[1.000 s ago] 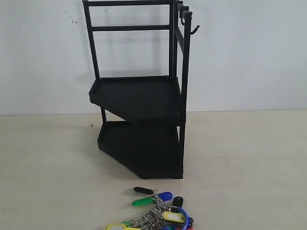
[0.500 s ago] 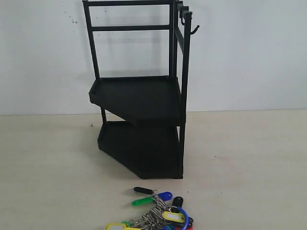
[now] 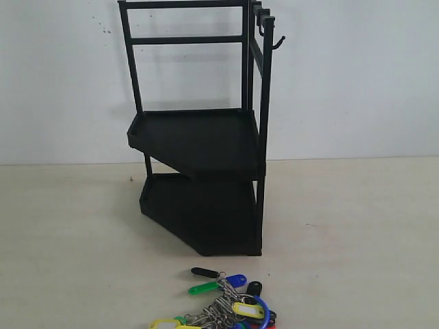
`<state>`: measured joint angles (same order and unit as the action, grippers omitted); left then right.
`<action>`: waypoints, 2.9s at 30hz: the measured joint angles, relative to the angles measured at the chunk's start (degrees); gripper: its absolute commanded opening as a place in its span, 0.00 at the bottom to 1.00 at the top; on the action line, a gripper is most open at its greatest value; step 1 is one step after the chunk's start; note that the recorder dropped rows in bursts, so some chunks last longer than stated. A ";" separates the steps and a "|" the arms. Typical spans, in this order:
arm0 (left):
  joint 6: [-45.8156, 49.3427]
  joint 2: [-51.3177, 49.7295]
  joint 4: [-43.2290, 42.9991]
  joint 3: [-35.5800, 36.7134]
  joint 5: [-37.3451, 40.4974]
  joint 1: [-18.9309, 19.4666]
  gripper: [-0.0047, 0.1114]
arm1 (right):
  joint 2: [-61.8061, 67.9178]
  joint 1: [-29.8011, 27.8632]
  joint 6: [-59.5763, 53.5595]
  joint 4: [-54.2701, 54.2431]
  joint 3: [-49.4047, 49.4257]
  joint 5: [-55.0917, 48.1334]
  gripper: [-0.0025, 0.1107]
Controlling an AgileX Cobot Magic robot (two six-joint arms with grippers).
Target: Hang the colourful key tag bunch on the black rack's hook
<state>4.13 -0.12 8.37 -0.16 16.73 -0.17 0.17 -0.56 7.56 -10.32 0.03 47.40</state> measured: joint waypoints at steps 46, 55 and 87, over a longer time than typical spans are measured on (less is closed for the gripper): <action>0.00 0.00 0.00 0.00 0.00 0.00 0.08 | 70.08 1.11 -43.00 -43.25 -39.30 -98.95 0.09; 0.00 0.00 0.00 0.00 0.00 0.00 0.08 | 84.54 8.84 -49.33 -52.29 -38.61 -92.92 0.46; 0.00 0.00 0.00 0.00 0.00 0.00 0.08 | 102.47 16.52 -64.41 -84.92 -39.44 -78.37 0.46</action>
<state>4.13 -0.12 8.37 -0.16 16.73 -0.17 102.65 15.96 -56.85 -95.24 -39.41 -30.97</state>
